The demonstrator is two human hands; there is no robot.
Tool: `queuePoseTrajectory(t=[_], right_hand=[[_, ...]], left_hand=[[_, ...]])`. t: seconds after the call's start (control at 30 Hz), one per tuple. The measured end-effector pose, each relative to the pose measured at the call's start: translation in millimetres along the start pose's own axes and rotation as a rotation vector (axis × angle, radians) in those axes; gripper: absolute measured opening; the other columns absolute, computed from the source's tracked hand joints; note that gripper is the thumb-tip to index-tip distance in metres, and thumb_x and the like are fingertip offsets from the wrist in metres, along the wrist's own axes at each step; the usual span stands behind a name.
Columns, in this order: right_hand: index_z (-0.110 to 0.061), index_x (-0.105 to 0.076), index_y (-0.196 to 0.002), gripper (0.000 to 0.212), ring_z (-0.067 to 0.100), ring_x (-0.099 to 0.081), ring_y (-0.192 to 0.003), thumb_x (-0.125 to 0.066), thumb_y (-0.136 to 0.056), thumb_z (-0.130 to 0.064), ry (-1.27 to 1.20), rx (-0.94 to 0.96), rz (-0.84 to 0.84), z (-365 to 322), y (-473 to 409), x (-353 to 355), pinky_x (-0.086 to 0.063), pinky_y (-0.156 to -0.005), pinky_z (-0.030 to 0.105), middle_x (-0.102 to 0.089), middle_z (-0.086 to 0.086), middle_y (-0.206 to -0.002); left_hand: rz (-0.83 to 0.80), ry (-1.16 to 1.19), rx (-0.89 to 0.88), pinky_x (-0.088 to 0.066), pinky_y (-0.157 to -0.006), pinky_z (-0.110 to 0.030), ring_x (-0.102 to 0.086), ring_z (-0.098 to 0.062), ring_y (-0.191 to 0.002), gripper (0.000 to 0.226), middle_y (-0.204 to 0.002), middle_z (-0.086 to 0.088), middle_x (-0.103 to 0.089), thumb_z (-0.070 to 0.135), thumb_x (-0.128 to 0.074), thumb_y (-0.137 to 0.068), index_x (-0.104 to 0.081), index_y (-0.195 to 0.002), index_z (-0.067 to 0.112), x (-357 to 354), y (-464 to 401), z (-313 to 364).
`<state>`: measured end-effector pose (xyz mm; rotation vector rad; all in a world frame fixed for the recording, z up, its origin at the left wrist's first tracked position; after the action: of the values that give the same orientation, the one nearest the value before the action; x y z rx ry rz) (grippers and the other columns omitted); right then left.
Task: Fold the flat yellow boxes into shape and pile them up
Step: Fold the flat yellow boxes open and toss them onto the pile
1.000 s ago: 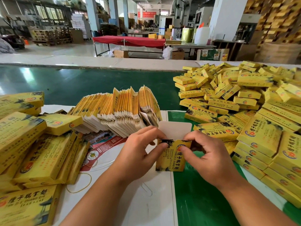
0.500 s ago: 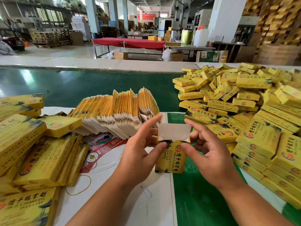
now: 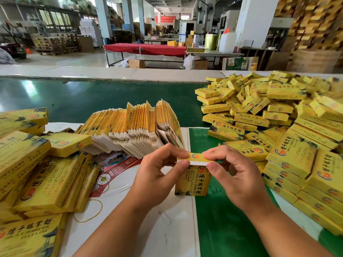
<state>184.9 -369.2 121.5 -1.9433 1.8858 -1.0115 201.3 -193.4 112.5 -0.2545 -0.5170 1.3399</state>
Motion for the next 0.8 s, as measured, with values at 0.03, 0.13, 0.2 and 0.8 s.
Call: queuePoseTrajectory(t=[0.03,0.13,0.2,0.8], right_hand=[[-0.023,-0.071,-0.098,0.018,0.013,-0.067,-0.094,-0.066,-0.089,-0.038,0.006,-0.009,0.008,0.3,0.0,0.0,-0.052,-0.076,0.018,-0.069,-0.012,-0.097],[-0.026,-0.069,-0.094,0.011,0.009,-0.067,-0.090,-0.068,-0.085,-0.032,0.037,-0.024,0.023,0.4,0.0,-0.6,-0.052,-0.074,0.014,-0.069,-0.013,-0.095],[-0.027,-0.069,-0.091,0.007,0.006,-0.067,-0.087,-0.069,-0.084,-0.024,0.084,0.002,0.032,-2.4,-0.8,-0.6,-0.050,-0.072,0.011,-0.069,-0.014,-0.092],[-0.018,-0.073,-0.083,0.010,0.007,-0.067,-0.066,-0.073,-0.086,-0.027,0.160,-0.030,0.263,-14.9,0.8,-5.3,-0.054,-0.056,0.026,-0.070,-0.010,-0.072]], left_hand=[[0.002,-0.012,0.004,-0.059,-0.079,-0.038,-0.066,-0.019,-0.100,0.011,-0.102,0.009,-0.071,0.035,-0.065,-0.086,-0.066,-0.096,0.030,-0.1,-0.2,-0.7],[0.011,-0.033,0.005,-0.059,-0.078,-0.037,-0.067,-0.020,-0.097,0.011,-0.098,0.007,-0.070,0.032,-0.065,-0.086,-0.066,-0.097,0.028,0.5,-0.7,-1.6],[0.023,-0.043,0.015,-0.060,-0.077,-0.035,-0.067,-0.019,-0.095,0.013,-0.096,0.007,-0.070,0.030,-0.065,-0.085,-0.066,-0.097,0.027,0.7,-0.7,-3.2],[0.201,-0.442,0.098,-0.042,-0.059,-0.011,-0.054,0.002,-0.083,0.059,-0.085,0.020,-0.055,0.063,-0.068,-0.058,-0.043,-0.105,0.039,-26.6,15.2,-6.3]])
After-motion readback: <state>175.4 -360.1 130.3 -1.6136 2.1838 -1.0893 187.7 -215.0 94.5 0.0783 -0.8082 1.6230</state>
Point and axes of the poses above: each hand's wrist, its own y-axis away from the middle knuckle, its own x-axis out of the back of the hand, z = x × y, the point moved 7 cm from there along -y, towards the middle knuckle
